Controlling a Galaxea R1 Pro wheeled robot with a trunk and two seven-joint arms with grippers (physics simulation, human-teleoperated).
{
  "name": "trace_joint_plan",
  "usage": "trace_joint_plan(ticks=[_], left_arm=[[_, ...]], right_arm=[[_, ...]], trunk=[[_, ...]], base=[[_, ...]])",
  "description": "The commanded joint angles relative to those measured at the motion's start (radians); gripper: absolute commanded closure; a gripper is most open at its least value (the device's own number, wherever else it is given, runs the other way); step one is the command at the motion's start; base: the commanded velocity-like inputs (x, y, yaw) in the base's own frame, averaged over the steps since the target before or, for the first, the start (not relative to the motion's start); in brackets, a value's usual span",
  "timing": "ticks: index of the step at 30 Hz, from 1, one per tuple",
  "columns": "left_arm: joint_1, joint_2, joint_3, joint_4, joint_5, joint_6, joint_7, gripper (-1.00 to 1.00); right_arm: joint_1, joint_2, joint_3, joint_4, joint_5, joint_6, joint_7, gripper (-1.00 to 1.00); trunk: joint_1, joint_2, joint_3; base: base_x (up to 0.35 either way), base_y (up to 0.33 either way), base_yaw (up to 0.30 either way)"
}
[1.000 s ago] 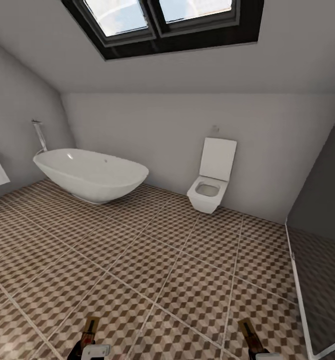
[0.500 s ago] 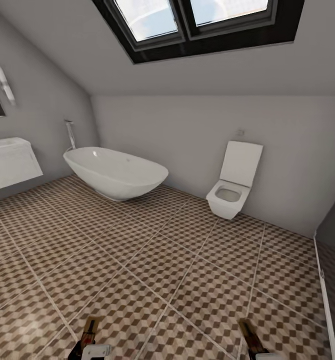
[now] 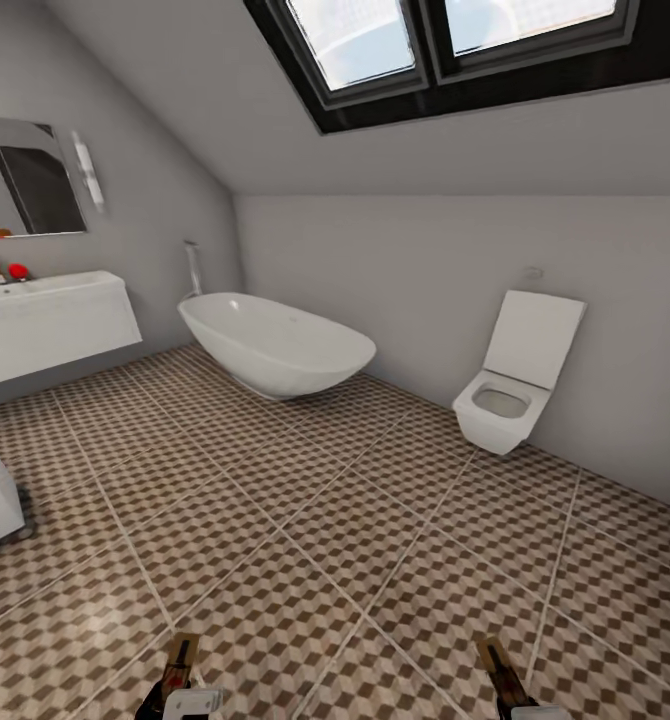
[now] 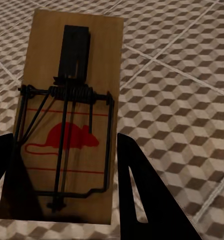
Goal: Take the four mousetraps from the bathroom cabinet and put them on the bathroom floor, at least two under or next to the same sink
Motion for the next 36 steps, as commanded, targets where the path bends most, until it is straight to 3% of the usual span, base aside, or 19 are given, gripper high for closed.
trace_joint_plan(ticks=[1,17,36], left_arm=[[-0.001,-0.001,-0.006,0.004,-0.009,-0.001,0.014,1.0],[-0.001,-0.001,-0.006,0.004,-0.009,0.0,0.014,1.0],[-0.001,-0.001,-0.006,0.004,-0.008,0.0,0.014,1.0]], right_arm=[[-0.001,-0.001,0.009,-0.001,-0.007,-0.003,-0.005,1.0],[-0.001,-0.001,0.009,-0.002,-0.007,-0.004,-0.005,1.0],[-0.001,-0.001,0.009,-0.002,-0.008,-0.004,-0.005,1.0]], trunk=[[0.0,-0.001,0.0],[0.0,-0.001,0.009],[0.0,-0.001,0.01]], base=[[0.0,0.0,0.271],[0.018,0.0,0.27],[0.315,0.0,0.043]])
